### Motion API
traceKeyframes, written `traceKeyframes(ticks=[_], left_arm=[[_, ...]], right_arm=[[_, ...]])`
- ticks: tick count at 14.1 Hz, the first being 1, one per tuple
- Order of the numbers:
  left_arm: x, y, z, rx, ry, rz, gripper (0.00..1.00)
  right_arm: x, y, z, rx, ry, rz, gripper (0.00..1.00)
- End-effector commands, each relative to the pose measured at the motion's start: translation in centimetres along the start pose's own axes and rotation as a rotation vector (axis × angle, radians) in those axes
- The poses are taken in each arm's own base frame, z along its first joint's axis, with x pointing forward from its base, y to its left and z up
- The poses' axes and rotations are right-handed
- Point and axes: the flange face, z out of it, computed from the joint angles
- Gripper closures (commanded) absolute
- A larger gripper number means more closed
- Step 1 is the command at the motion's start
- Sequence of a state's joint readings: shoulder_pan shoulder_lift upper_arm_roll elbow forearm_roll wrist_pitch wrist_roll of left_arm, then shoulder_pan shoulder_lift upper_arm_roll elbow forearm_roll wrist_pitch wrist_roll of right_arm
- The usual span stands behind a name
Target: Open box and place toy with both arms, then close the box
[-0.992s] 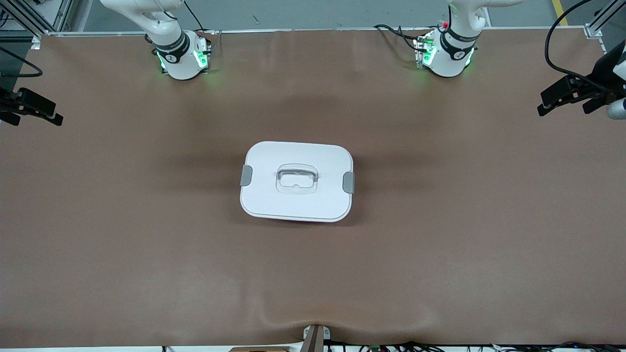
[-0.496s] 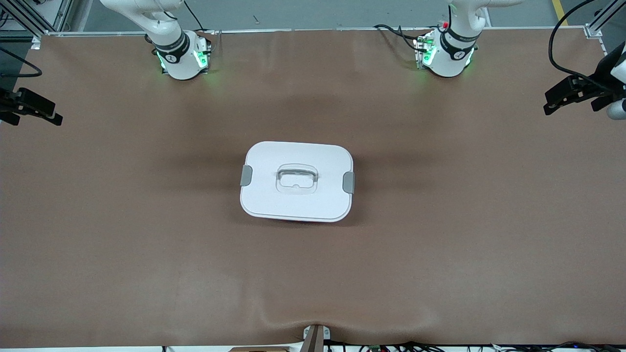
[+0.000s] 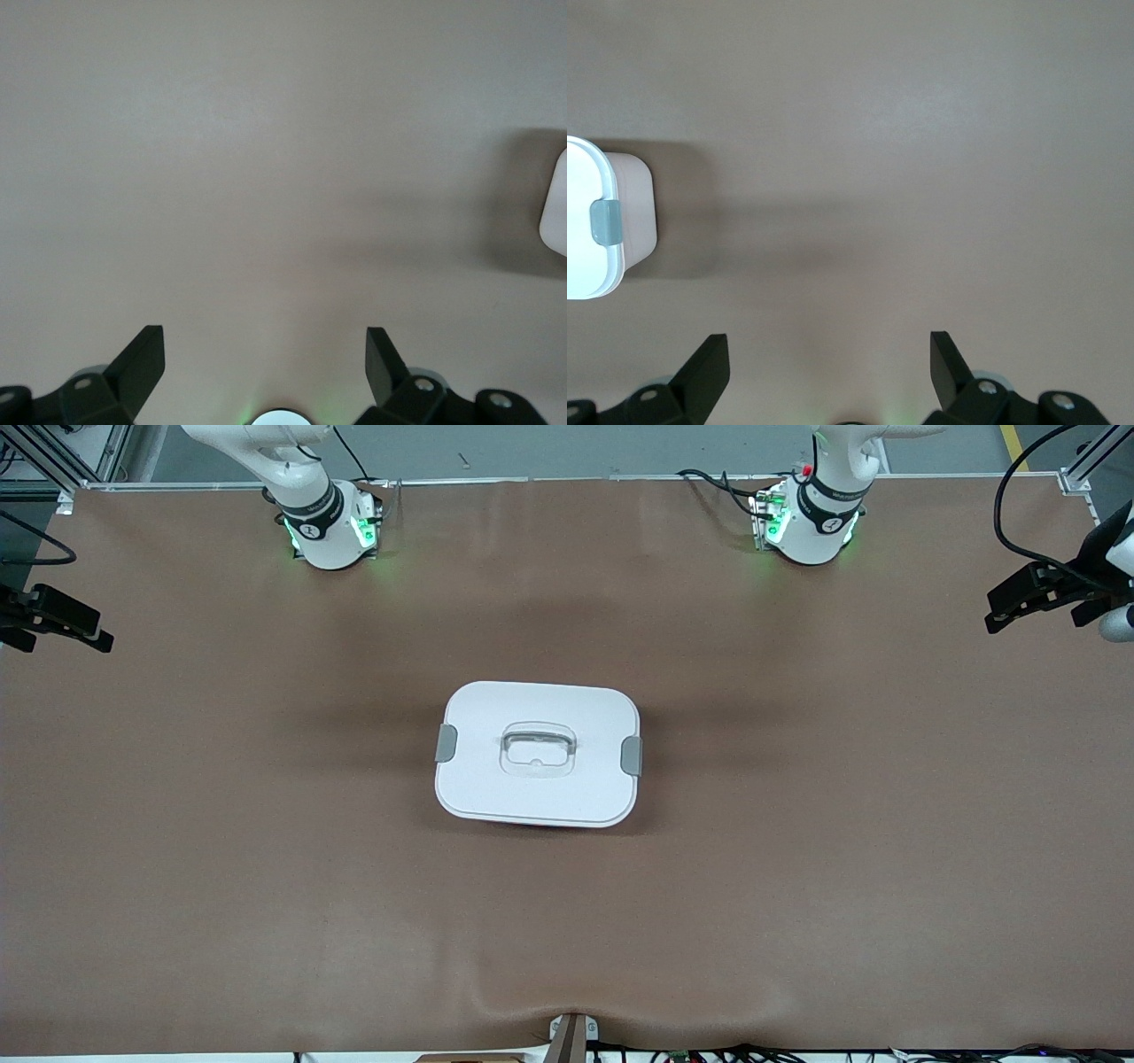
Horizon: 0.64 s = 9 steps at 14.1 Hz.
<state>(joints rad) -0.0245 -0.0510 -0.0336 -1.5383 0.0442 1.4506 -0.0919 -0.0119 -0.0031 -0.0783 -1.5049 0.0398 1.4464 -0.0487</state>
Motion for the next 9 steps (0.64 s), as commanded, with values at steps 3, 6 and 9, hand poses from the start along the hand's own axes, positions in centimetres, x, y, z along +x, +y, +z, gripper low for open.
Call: traceKeyframes(ticks=[3, 6, 9], left_arm=[[-0.51, -0.04, -0.57, 0.019, -0.001, 0.012, 0.00], [-0.51, -0.04, -0.57, 0.019, -0.001, 0.009, 0.00], [-0.51, -0.02, -0.57, 0.018, -0.001, 0.003, 0.00]], right_arm=[[0.01, 0.19, -0.31, 0.011, -0.001, 0.007, 0.00], [0.01, 0.19, -0.31, 0.011, -0.001, 0.009, 0.00], [0.02, 0.20, -0.32, 0.011, 0.001, 0.009, 0.00]])
